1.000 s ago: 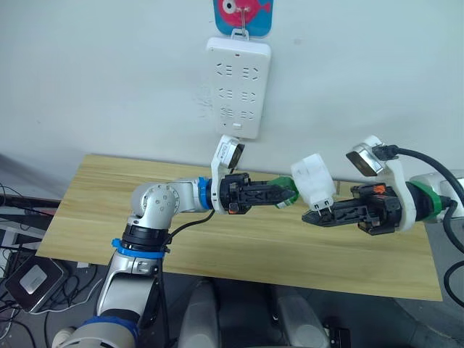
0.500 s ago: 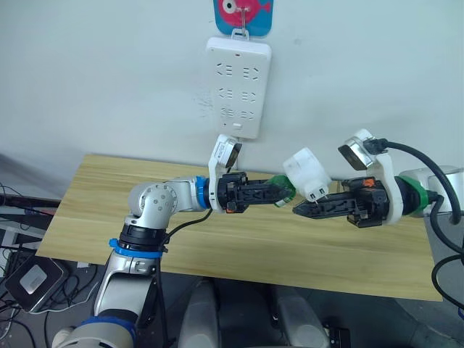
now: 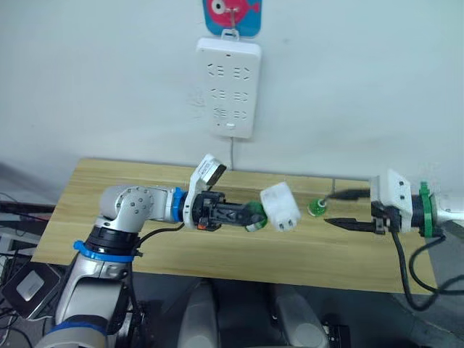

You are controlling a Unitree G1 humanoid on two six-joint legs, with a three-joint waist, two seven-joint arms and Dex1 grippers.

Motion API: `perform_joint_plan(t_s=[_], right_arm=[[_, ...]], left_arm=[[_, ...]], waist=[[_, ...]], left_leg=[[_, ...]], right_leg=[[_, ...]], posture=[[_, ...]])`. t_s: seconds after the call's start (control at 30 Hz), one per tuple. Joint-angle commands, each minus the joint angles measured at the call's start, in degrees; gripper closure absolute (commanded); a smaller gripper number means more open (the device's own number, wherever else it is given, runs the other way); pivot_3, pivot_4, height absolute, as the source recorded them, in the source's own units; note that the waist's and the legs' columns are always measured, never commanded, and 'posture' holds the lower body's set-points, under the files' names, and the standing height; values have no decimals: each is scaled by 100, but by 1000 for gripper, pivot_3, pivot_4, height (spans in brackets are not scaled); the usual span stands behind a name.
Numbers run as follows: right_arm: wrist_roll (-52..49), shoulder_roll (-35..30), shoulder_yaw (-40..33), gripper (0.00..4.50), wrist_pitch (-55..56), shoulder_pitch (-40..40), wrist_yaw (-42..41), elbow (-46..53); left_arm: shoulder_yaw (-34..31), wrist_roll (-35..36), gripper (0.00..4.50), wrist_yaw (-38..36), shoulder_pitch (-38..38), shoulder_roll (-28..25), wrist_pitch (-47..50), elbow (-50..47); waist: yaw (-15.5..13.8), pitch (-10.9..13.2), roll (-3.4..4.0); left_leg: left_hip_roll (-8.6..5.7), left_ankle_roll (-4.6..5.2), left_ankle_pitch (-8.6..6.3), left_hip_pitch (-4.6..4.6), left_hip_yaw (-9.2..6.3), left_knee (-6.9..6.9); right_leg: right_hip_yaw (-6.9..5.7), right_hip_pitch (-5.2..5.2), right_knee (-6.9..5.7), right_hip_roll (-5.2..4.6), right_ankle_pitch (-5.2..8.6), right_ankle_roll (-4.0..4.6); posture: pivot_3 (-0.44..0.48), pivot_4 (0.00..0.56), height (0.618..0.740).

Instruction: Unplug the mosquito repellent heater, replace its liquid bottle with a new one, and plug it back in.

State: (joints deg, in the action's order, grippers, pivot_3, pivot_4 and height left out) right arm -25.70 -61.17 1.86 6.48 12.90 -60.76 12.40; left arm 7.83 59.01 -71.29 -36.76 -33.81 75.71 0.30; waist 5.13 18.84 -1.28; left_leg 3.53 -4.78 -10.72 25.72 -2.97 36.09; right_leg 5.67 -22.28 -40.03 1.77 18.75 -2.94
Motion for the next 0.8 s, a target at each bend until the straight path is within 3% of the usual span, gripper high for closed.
perform_joint_plan(t_s=[0.03,0.1,0.4,0.8], right_arm=[[641,519,-31,726,2282,443,-602,-589],[562,924,125,32,3133,698,-925,-712],[512,1575,813,32,4618,1282,-1640,-1112],[1046,2114,1310,32,4872,1672,-1203,-1095]], left_arm=[[283,-189,2189,-542,-5,-258,-171,-79],[465,-353,2189,-743,-81,-337,-279,31],[887,-698,2189,-1231,-295,-370,-460,69],[834,-942,2189,-1078,-555,91,-630,329]], waist=[[6,2,3],[1,3,3],[-83,3,3],[-47,3,3]], left_leg=[[-2,0,1,-2,2,0],[5,-2,2,-4,-1,0],[2,-20,13,-6,-13,1],[-1,-23,17,-32,-16,12]], right_leg=[[3,0,-4,0,-1,1],[0,1,-8,7,-5,8],[-10,2,-31,1,-20,38],[-7,5,-89,3,-18,42]], posture=[[-140,319,740],[-138,315,740],[-132,312,740],[-127,305,740]])
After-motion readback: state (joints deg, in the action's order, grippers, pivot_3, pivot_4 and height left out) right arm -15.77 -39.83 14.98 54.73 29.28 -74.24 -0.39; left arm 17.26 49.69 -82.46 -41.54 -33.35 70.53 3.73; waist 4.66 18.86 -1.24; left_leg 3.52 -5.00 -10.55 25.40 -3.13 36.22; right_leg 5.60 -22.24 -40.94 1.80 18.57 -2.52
